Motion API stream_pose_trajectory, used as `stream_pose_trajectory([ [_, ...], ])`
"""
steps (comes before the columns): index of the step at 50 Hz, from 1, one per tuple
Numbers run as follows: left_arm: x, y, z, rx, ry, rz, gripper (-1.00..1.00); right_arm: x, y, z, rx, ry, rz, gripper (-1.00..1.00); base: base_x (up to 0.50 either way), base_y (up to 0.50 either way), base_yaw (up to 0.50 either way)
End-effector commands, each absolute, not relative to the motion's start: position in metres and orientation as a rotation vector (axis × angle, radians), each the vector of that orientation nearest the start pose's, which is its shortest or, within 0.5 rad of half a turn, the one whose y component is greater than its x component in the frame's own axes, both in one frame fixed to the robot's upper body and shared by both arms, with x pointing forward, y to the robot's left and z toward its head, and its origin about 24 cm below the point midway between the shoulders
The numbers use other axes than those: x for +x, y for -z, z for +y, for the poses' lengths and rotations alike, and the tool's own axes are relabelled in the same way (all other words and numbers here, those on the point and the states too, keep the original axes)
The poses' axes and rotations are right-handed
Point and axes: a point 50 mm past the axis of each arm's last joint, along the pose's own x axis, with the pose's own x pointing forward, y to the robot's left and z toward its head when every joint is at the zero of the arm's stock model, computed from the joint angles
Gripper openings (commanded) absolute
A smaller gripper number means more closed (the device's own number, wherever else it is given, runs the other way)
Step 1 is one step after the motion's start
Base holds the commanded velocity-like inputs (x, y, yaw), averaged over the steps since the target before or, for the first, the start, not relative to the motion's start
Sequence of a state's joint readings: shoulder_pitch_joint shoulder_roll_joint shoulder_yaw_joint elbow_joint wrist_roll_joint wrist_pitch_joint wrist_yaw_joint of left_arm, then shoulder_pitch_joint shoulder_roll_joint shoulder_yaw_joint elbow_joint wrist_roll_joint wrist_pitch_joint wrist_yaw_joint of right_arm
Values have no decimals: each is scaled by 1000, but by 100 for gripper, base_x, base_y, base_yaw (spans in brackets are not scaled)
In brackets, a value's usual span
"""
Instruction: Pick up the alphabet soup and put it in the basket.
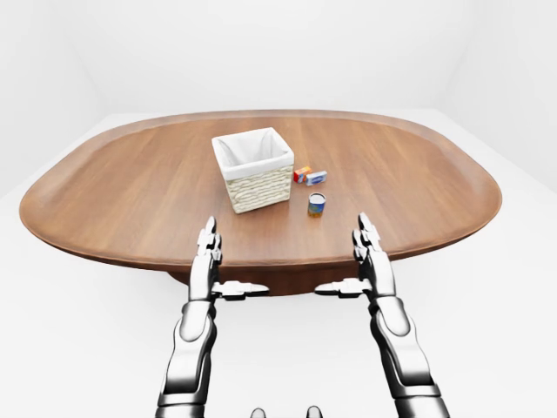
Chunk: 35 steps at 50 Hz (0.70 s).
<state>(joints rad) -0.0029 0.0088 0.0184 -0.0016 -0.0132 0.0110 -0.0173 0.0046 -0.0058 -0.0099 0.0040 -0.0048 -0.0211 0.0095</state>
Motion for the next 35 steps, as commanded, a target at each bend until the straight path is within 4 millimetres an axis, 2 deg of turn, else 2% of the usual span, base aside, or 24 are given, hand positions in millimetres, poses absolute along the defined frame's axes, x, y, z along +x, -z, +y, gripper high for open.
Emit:
stream_pose_trajectory([
  [1, 258, -40, 163, -25, -1, 27, 100, 251, -40, -157, -35, 5, -32, 100, 0, 0, 0],
  [12, 253, -50, 168, -17, -35, -25, 100, 253, -37, -157, -22, -5, -9, 100, 0, 0, 0],
  [18, 242, -70, 176, -35, -85, -113, 100, 254, -37, -157, -18, -8, -4, 100, 0, 0, 0],
  [21, 230, -88, 186, -45, -125, -189, 100, 254, -36, -156, -11, -12, 3, 100, 0, 0, 0],
  [26, 214, -107, 196, -68, -147, -242, 100, 257, -37, -159, -9, 7, 1, 100, 0, 0, 0],
  [31, 185, -137, 209, -85, -181, -379, 100, 257, -37, -160, -6, 10, -1, 100, 0, 0, 0],
  [35, 164, -154, 216, -99, -201, -463, 100, 256, -39, -160, 0, 8, -4, 100, 0, 0, 0],
])
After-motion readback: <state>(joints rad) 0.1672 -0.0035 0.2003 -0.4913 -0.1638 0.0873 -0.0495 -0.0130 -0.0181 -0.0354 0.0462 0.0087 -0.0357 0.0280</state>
